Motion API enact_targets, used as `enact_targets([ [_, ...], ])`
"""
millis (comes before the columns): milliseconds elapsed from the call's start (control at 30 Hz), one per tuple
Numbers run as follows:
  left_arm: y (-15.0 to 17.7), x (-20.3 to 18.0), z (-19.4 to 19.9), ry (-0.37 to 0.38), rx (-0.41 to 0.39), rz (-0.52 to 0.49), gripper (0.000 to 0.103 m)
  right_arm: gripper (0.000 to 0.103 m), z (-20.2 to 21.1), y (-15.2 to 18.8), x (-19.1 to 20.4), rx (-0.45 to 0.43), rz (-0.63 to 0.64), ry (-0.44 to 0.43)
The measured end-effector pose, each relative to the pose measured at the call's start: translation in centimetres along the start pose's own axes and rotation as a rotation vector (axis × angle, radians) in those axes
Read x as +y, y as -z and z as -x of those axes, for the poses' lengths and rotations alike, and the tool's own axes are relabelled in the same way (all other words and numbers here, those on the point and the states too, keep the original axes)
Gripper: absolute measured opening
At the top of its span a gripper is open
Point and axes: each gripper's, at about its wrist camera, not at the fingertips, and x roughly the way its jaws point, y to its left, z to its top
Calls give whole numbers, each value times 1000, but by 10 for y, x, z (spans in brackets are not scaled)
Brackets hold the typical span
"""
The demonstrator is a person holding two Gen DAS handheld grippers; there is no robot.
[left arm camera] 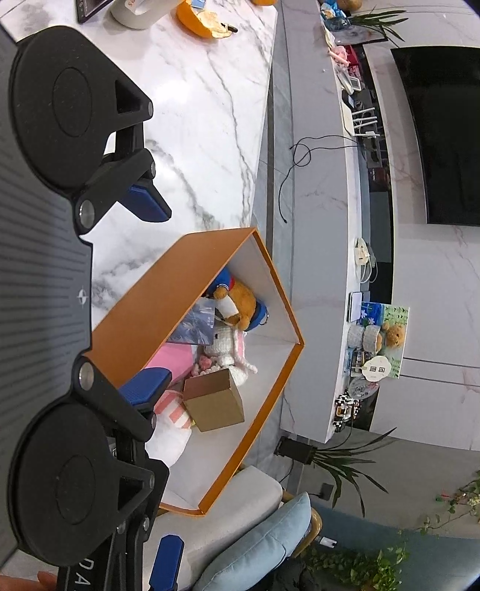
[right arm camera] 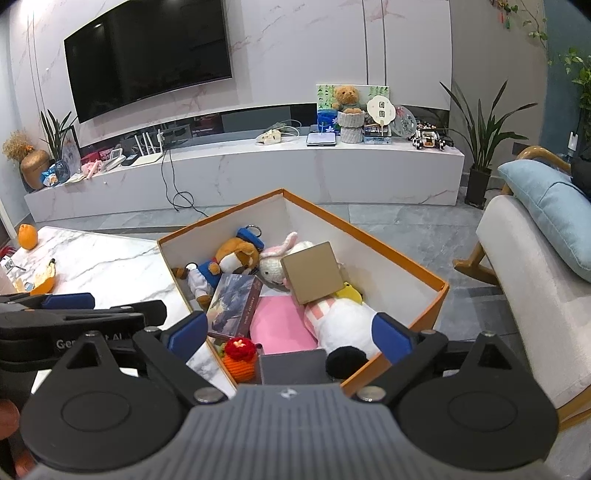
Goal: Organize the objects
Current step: 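Withdraw both grippers up and away from the box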
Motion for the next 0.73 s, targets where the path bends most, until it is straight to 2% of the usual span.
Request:
enact_targets([
  [733, 0, 1, 3, -9, -14, -9, 101, 96, -1, 0, 6, -2, -1, -7],
])
